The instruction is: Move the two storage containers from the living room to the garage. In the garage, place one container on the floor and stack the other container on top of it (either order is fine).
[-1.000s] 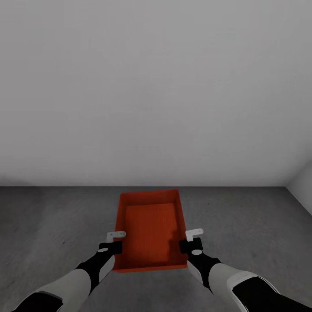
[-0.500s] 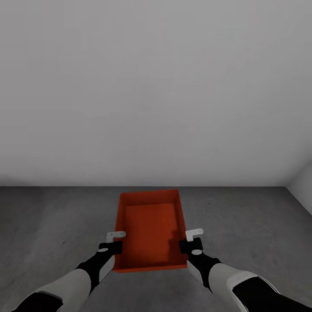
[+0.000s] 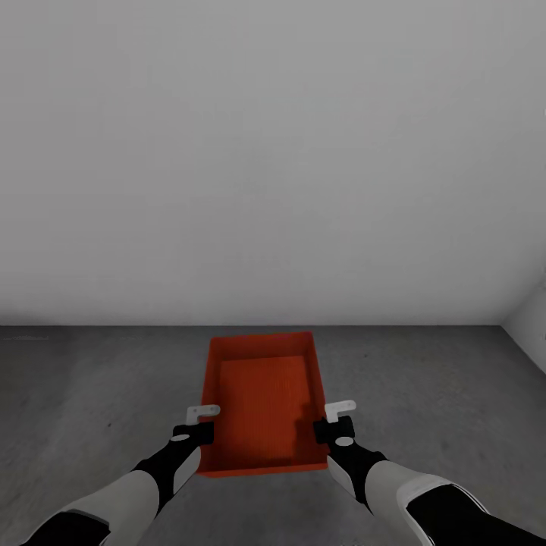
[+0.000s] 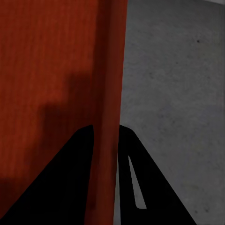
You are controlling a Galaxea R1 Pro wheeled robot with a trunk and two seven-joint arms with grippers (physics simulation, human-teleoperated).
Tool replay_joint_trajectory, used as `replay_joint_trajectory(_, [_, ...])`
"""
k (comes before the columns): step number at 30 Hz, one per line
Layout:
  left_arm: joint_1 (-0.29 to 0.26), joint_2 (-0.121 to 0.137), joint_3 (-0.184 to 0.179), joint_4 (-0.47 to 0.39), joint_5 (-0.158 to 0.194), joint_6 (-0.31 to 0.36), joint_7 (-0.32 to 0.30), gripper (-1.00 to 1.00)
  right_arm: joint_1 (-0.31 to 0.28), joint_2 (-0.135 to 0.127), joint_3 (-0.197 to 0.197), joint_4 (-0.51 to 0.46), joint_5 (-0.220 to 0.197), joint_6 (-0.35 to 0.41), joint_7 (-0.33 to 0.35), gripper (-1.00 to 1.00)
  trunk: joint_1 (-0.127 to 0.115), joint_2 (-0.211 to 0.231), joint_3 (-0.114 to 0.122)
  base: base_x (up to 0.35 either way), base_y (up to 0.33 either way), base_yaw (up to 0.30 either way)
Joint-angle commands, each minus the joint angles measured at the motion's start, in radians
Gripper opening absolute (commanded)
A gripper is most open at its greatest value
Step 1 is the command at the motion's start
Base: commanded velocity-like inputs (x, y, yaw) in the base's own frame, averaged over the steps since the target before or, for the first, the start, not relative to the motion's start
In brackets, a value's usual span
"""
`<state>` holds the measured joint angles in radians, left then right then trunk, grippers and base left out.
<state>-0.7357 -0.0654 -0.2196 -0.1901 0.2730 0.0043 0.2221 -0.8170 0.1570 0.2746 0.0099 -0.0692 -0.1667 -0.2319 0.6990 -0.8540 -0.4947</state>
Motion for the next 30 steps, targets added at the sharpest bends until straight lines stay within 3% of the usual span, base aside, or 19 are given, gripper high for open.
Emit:
replay_joint_trajectory(1, [-0.001, -0.001, 0.012, -0.038, -0.008, 0.000, 0.008, -1.00, -0.001, 0.013, -0.011, 0.005, -0.020, -0.004, -0.004, -1.00, 0.004, -0.008, -0.004, 0.000, 0.000, -0.136])
replay_joint_trajectory(9, [-0.001, -0.001, 0.012, -0.038, -0.007, 0.000, 0.008, -1.00, -0.001, 0.014, -0.011, 0.005, -0.020, -0.004, -0.003, -1.00, 0.035, -0.064, -0.029, 0.000, 0.000, -0.164])
replay_joint_trajectory(30, [-0.001, -0.001, 0.012, -0.038, -0.008, 0.000, 0.008, -1.00, -0.001, 0.014, -0.011, 0.005, -0.020, -0.004, -0.004, -1.00, 0.115, -0.211, -0.095, 0.000, 0.000, -0.006])
